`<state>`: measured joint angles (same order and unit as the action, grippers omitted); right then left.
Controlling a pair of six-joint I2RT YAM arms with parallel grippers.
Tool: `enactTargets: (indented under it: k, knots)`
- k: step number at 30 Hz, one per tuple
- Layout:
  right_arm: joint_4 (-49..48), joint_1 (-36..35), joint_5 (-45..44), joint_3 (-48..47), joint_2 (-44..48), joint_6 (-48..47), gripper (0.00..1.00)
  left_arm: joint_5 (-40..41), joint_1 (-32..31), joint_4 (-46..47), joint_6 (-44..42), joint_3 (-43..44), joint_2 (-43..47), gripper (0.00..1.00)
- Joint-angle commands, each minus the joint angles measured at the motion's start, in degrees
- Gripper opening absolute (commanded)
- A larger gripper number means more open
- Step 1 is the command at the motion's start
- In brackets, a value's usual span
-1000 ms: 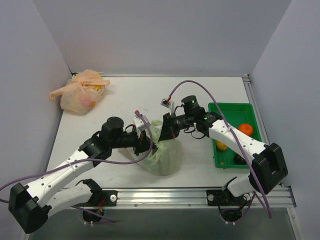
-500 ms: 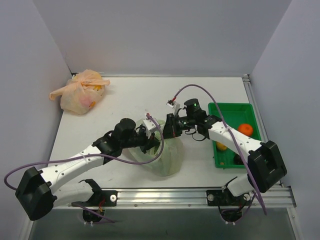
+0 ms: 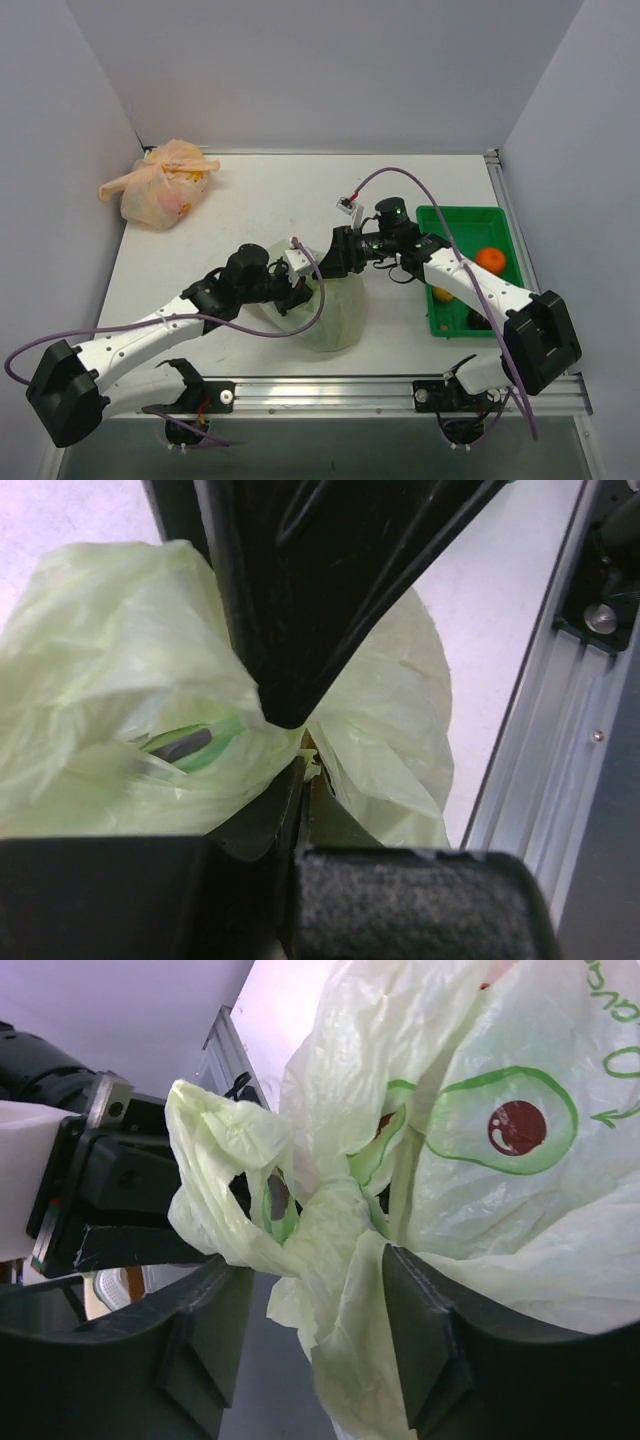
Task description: Place the fake fruits into the plastic bag and tie a complex knot
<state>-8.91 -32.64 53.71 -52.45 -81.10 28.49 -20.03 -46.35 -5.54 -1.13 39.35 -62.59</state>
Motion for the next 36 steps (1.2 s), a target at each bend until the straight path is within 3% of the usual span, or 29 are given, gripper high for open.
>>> enactTargets:
  k: [1,10,14,17,18,21,26,30,36]
  knots:
    - [1.26,-0.14,2.71,-2.75,3.84,-6.77,0.57,-4.66,0.38,1.23,0.07,-0.07,3.08,0.0]
    - [10.38,-5.15,-5.37,-6.09,4.81,-19.51,0.7,-8.88,3.02,4.66,2.88,-0.51,4.76,0.0]
    - [12.33,-6.55,-9.49,-6.26,4.46,-23.82,0.7,-11.95,5.21,6.68,4.72,-0.94,5.28,0.0]
    - [12.33,-6.99,-13.27,-6.7,3.23,-24.8,0.6,-14.68,6.09,7.74,5.78,-1.65,5.63,0.0]
    - [12.51,-7.08,-14.41,-7.57,2.71,-24.45,0.47,-15.55,6.01,7.82,5.96,-1.74,5.63,0.0]
    - [12.51,-7.0,-19.16,-8.81,1.21,-22.17,0.28,-15.92,6.01,7.39,6.22,-1.74,5.72,0.0]
    - [13.39,-5.59,-20.84,-11.01,0.68,-18.21,0.18,-16.62,8.28,0.28,4.82,-1.47,8.35,0.0]
    - [13.3,-4.01,-19.71,-10.93,1.21,-14.35,0.0,-14.87,8.2,-3.77,3.94,-2.26,8.63,0.0]
    - [3.12,-3.48,-11.8,-6.8,2.7,-4.07,0.0,-13.01,7.68,2.35,7.1,-1.56,1.43,0.0]
